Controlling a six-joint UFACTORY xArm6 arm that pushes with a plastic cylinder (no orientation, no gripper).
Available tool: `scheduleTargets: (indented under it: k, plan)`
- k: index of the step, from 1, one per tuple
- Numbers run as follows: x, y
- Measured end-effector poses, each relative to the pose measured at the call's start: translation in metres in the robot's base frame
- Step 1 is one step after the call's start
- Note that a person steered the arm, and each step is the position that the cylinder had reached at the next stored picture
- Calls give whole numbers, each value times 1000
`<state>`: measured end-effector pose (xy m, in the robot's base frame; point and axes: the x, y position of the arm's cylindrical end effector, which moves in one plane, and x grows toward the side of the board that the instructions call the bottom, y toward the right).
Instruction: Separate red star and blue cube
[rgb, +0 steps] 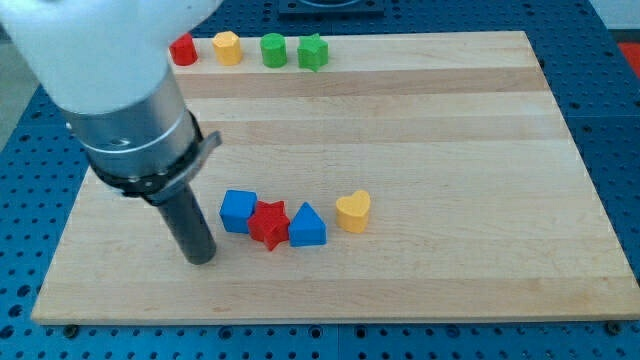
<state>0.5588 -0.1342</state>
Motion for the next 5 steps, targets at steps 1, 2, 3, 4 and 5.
scheduleTargets:
  k: [1,2,3,4,5]
  plan:
    - [-3,17]
    - [-12,29]
    - [-28,32]
    - [-42,33]
    - [-61,35]
